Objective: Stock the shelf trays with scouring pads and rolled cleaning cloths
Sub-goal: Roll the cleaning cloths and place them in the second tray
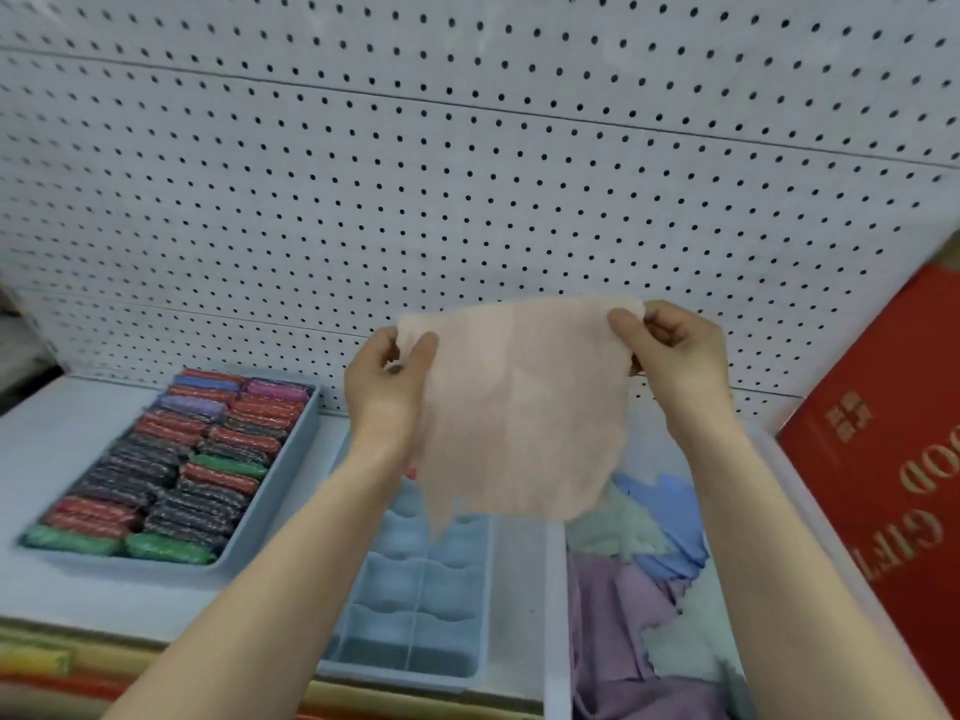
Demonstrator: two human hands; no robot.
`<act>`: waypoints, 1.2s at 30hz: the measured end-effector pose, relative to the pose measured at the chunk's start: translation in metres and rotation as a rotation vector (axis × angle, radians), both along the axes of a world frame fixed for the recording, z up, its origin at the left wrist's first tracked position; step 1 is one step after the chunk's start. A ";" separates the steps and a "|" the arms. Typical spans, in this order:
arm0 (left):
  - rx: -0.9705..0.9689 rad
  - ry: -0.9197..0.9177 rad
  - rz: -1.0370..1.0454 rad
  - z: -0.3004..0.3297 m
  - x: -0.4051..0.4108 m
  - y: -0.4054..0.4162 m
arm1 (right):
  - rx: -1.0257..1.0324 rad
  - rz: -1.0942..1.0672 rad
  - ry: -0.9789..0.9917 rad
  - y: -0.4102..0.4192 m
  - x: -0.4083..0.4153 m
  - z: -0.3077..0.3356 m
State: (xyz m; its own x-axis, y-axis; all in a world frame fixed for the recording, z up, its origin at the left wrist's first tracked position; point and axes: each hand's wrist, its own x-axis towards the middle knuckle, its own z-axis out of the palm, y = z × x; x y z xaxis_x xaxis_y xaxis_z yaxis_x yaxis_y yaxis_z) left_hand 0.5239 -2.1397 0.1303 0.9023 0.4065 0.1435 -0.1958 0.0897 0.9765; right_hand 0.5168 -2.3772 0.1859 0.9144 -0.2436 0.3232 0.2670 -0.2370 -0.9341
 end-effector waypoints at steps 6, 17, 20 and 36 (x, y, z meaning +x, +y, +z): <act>0.282 -0.270 -0.023 0.048 -0.017 -0.027 | -0.106 0.047 -0.205 0.087 -0.022 0.014; 0.124 -0.145 -0.554 0.032 -0.015 0.012 | -0.052 0.059 -0.129 0.136 -0.014 0.002; 0.136 -0.174 -0.518 0.032 -0.023 0.030 | -0.034 0.040 -0.083 0.132 -0.005 -0.001; 0.046 0.003 -0.506 0.044 0.003 0.068 | -0.077 0.226 0.187 0.116 -0.016 0.008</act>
